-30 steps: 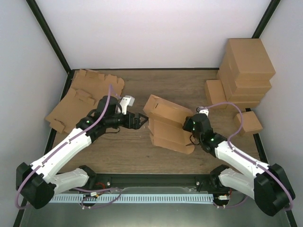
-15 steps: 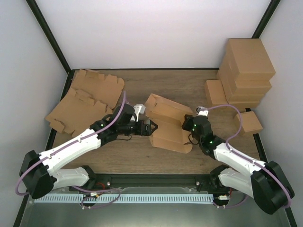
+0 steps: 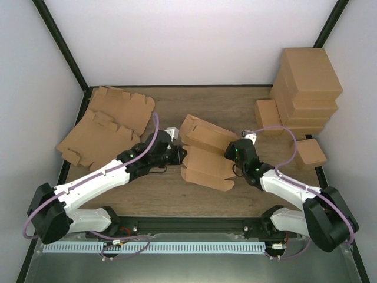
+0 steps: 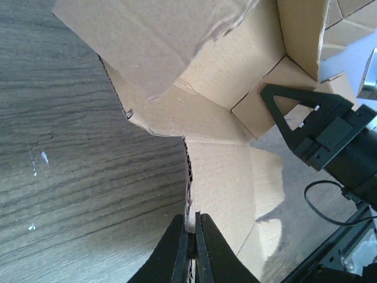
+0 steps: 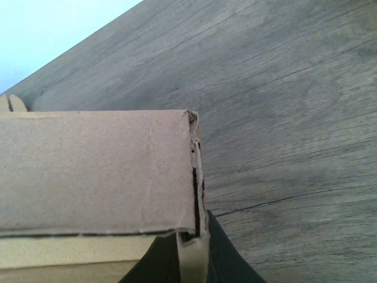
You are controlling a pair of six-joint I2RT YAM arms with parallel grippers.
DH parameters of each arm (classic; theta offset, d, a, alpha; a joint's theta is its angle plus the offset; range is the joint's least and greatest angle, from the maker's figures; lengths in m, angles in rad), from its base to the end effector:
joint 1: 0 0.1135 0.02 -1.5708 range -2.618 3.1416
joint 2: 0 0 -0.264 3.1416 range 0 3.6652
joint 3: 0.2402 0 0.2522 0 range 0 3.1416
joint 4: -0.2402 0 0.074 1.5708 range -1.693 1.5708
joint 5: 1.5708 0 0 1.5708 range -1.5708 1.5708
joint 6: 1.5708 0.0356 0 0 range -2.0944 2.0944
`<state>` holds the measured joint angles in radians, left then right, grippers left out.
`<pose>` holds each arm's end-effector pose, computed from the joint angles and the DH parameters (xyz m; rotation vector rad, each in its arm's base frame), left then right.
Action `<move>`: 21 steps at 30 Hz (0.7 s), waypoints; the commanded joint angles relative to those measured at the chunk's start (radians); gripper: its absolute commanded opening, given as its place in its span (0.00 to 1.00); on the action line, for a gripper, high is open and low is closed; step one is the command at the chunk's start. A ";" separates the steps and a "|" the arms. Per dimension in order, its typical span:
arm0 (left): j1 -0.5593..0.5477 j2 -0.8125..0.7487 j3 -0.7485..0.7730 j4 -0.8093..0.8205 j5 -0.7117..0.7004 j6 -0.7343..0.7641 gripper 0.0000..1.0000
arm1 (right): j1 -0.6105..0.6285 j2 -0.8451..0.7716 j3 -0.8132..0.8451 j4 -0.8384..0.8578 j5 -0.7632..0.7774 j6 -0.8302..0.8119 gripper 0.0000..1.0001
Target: Fold the paper box
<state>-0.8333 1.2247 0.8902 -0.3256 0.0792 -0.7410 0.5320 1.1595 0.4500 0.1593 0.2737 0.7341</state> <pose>0.1781 -0.2003 0.2710 0.1573 2.3954 -0.8996 0.2045 0.1092 0.1848 0.3778 2.0999 0.4683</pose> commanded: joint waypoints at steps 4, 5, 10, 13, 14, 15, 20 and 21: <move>-0.086 -0.008 0.043 0.043 -0.139 0.014 0.04 | 0.006 0.036 0.056 -0.092 0.105 0.162 0.01; -0.092 -0.017 0.039 0.053 -0.142 0.017 0.04 | 0.006 0.040 0.054 -0.095 0.115 0.177 0.01; -0.100 -0.058 0.025 0.070 -0.131 0.014 0.04 | 0.006 0.058 0.062 -0.119 0.125 0.214 0.02; -0.099 -0.074 0.022 0.061 -0.142 0.001 0.04 | 0.006 0.047 0.041 -0.064 0.079 0.170 0.05; -0.100 -0.078 0.020 0.060 -0.143 -0.005 0.04 | 0.006 0.040 0.027 -0.032 0.056 0.148 0.08; -0.101 -0.082 0.021 0.060 -0.142 -0.003 0.04 | 0.006 0.030 0.011 -0.002 0.035 0.124 0.13; -0.099 -0.081 0.089 -0.030 -0.209 0.105 0.04 | 0.006 -0.042 -0.078 0.086 -0.059 0.074 0.59; -0.099 -0.076 0.113 -0.067 -0.232 0.135 0.04 | 0.006 -0.055 -0.089 0.089 -0.087 0.064 0.67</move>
<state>-0.9302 1.1553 0.9195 -0.3237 -0.0711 -0.7109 0.5396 1.1568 0.4030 0.1898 0.2523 0.8471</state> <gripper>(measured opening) 0.040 0.560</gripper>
